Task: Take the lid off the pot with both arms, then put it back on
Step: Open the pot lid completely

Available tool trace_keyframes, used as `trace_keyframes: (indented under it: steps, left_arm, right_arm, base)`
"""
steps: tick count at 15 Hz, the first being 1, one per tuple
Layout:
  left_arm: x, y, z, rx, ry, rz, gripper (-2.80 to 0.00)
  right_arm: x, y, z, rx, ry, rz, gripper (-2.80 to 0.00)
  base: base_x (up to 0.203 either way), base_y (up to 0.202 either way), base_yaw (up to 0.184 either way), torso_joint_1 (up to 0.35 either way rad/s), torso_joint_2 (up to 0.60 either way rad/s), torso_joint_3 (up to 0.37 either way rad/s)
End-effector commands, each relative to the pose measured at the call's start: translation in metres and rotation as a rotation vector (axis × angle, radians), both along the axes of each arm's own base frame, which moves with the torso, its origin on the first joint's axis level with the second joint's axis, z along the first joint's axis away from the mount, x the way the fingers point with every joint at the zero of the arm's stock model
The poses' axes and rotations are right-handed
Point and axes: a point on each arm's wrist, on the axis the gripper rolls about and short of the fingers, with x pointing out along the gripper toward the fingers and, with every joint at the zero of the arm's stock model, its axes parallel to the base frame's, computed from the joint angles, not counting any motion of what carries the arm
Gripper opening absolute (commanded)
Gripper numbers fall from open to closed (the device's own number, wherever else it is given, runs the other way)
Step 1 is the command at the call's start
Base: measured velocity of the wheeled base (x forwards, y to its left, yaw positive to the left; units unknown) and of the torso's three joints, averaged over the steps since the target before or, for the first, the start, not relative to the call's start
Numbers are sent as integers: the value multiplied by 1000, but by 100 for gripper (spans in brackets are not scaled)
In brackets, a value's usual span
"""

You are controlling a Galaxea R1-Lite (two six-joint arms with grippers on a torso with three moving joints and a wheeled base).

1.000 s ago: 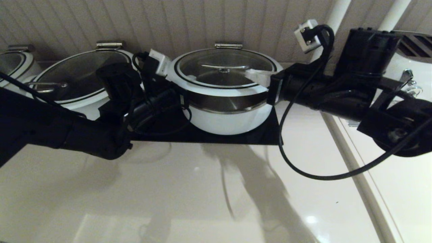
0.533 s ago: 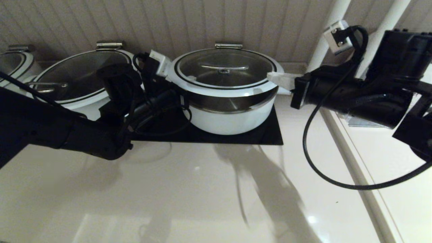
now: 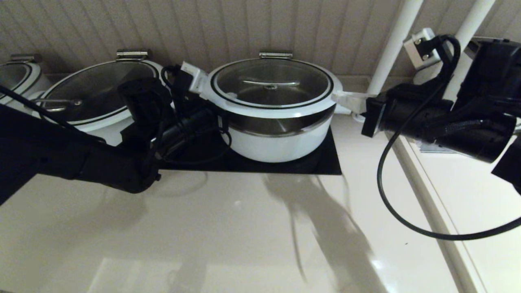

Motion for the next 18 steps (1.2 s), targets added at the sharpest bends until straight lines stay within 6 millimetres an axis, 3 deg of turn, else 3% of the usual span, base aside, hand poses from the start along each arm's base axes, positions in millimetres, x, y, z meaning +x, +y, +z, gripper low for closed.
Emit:
trace_keyframes:
  steps: [1, 11, 18]
  left_arm:
    - [0, 0, 0, -1, -5, -2, -280]
    - [1, 0, 0, -1, -5, 0, -280]
    - [1, 0, 1, -1, -9, -1, -280]
  right_arm:
    - [-1, -2, 0, 0, -4, -4, -280]
    - [-4, -8, -8, -12, 22, -17, -280]
    - [-7, -10, -41, -48, 106, -18, -280]
  base:
    - [0, 0, 0, 0, 0, 0]
    - [0, 0, 0, 0, 0, 0]
    - [0, 0, 0, 0, 0, 0]
